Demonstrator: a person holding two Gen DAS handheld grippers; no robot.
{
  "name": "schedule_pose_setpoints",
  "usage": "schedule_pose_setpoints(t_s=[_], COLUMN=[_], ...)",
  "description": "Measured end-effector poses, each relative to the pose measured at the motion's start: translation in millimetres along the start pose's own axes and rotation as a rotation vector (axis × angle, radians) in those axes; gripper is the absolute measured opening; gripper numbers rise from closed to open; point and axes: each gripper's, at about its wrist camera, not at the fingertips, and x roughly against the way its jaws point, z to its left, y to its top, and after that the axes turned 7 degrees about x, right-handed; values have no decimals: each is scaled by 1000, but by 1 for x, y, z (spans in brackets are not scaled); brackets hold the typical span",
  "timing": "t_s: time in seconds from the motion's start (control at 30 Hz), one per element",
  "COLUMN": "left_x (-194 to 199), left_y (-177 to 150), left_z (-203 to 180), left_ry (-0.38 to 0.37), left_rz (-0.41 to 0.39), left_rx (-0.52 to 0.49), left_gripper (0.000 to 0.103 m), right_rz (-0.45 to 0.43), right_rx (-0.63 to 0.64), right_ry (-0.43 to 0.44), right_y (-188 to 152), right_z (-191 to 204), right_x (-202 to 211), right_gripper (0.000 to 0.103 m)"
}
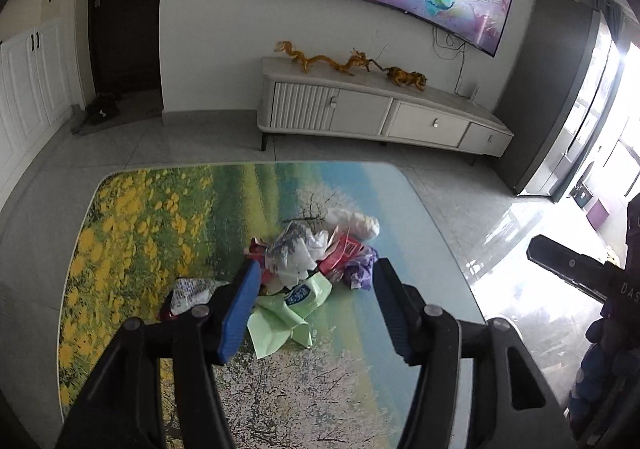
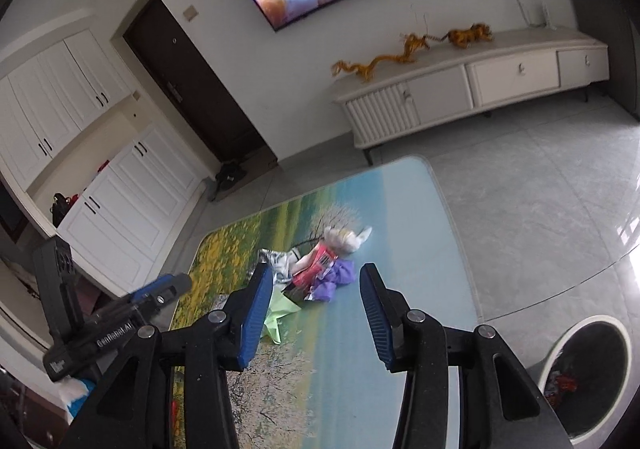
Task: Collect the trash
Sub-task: 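Grasp the green wrapper with the left tool while the right tool grasps the purple bag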
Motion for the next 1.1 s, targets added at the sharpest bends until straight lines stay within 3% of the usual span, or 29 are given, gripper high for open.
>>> schedule_pose_setpoints(t_s=[0.33, 0.57, 0.87, 0.9, 0.97, 1.1], left_x=[-83, -98, -99, -99, -98, -96], left_y=[-34, -44, -58, -61, -63, -68], left_z=[38, 49, 55, 54, 53, 49], left_ry=[79, 73, 7, -1, -13, -41], left_rz=[118, 136, 137, 135, 130, 134], left_rx=[106, 168, 204, 206, 206, 203], left_gripper=[61, 61, 61, 61, 61, 61], right_rz=[153, 217, 276, 278, 285, 284], right_rx=[-57, -110, -107, -105, -101, -88], right_ry=[16, 28, 15, 13, 13, 37], right_y=[-9, -13, -21, -21, -24, -29], right_z=[-16, -22, -19, -18, -20, -20], right_x=[-102, -152, -179, -180, -181, -176], right_gripper=[50, 50, 50, 49, 37, 30])
